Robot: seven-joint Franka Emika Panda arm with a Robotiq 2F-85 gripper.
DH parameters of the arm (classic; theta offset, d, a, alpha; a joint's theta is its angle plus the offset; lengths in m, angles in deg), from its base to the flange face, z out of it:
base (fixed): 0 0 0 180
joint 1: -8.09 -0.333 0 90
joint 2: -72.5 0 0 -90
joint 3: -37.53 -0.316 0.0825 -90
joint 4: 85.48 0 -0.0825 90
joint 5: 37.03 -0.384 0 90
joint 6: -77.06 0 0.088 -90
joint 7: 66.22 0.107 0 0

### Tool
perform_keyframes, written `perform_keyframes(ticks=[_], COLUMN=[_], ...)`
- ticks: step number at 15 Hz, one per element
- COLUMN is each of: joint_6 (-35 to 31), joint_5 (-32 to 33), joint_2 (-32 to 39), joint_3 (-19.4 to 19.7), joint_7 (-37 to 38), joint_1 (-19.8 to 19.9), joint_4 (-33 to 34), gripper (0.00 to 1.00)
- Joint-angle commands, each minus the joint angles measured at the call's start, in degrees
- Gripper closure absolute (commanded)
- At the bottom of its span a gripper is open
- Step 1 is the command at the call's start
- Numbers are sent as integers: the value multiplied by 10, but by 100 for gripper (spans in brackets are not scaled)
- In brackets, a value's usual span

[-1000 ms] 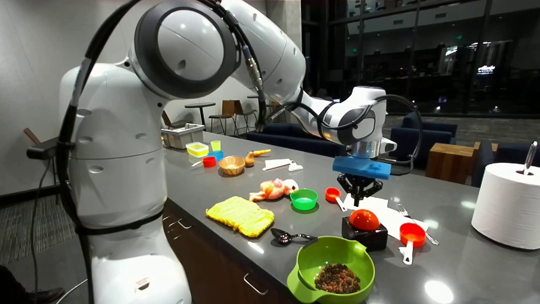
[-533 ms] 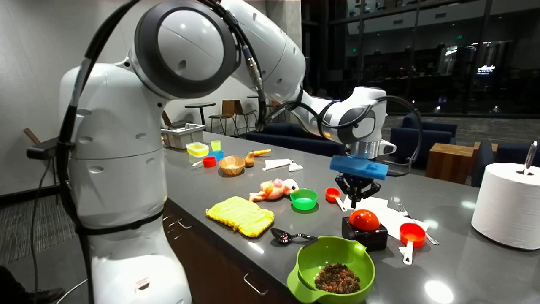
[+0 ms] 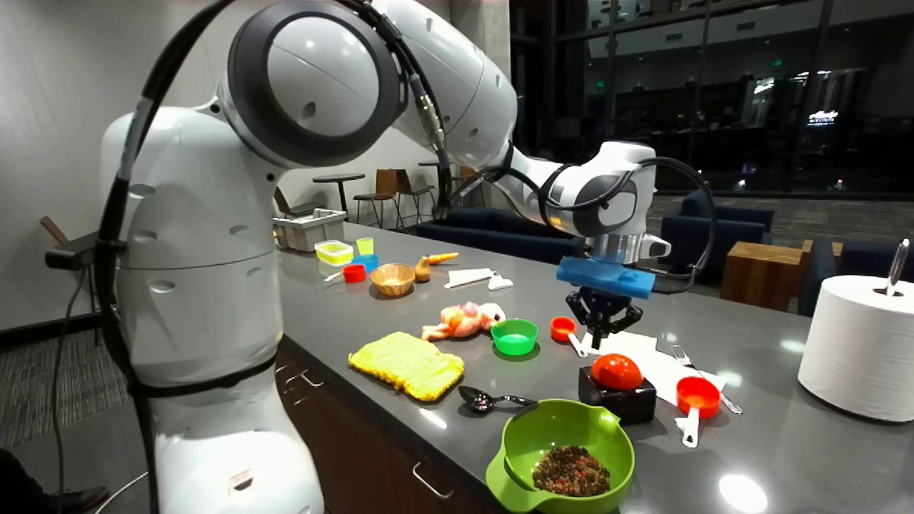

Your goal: Press the orange button on the black box

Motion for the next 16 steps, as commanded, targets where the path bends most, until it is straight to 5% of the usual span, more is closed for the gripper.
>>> perform_keyframes(ticks=[1, 2, 3, 6, 12, 13, 16], joint_6=[10, 8, 5, -17, -59, -59, -59], joint_5=[1, 0, -1, 0, 23, 25, 22], joint_2=[3, 2, 1, 0, -13, -10, -10], joint_3=[-9, -10, -11, -14, -19, -18, -15], joint_7=[11, 8, 6, -12, -54, -59, -56], joint_1=[9, 9, 9, 9, 8, 9, 14], joint_4=[12, 12, 11, 12, 4, 8, 2], gripper=[100, 100, 74, 63, 24, 66, 67])
